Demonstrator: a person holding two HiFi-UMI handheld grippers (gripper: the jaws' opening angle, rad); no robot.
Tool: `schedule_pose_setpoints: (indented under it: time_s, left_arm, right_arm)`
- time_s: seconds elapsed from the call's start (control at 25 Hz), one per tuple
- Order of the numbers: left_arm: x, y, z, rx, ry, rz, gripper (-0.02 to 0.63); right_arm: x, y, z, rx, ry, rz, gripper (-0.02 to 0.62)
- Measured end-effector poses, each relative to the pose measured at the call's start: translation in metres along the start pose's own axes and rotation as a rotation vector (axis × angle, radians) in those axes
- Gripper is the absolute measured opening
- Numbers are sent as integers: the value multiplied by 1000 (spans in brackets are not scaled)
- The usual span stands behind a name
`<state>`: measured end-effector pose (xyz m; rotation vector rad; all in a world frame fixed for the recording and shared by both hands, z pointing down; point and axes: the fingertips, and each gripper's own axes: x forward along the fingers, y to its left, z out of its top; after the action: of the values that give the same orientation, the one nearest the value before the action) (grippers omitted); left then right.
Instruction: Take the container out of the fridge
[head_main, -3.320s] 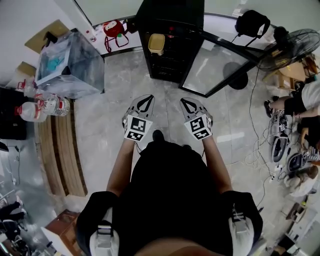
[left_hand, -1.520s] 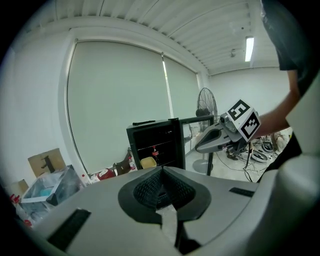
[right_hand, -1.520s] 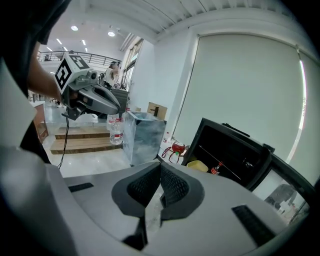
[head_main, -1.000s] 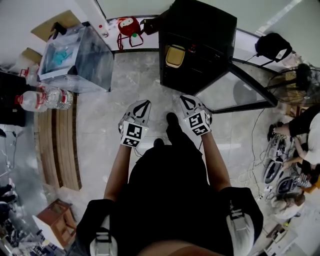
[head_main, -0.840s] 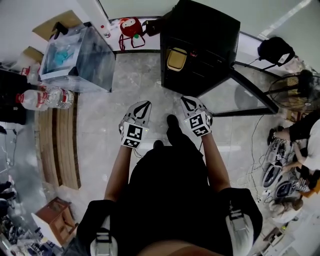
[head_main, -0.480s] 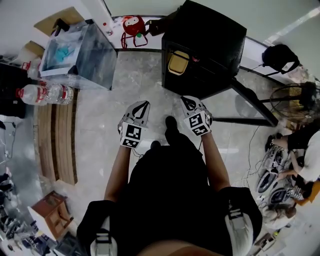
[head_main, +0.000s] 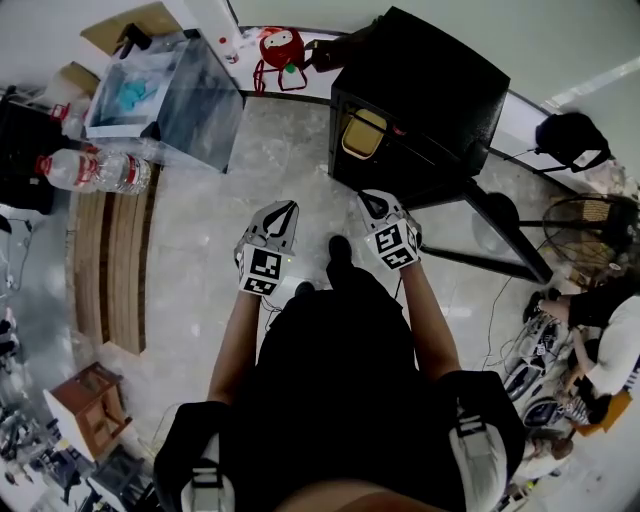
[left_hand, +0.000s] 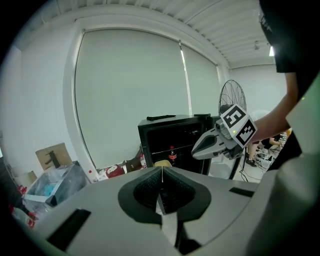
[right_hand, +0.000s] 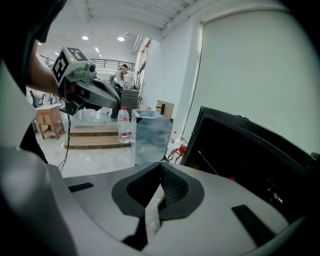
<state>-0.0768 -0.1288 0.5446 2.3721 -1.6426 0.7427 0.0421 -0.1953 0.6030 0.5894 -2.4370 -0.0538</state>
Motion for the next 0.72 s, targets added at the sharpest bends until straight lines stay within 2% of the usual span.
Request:
schedule_pose_setpoints:
  time_s: [0.32, 0.72]
  left_arm:
    - [12, 1, 8, -9, 29, 49, 21]
    - [33, 7, 21, -34, 27, 119, 21]
  right_arm:
    - [18, -18, -8, -8, -7, 53, -2]
    - [38, -37, -16, -47, 0, 132, -2]
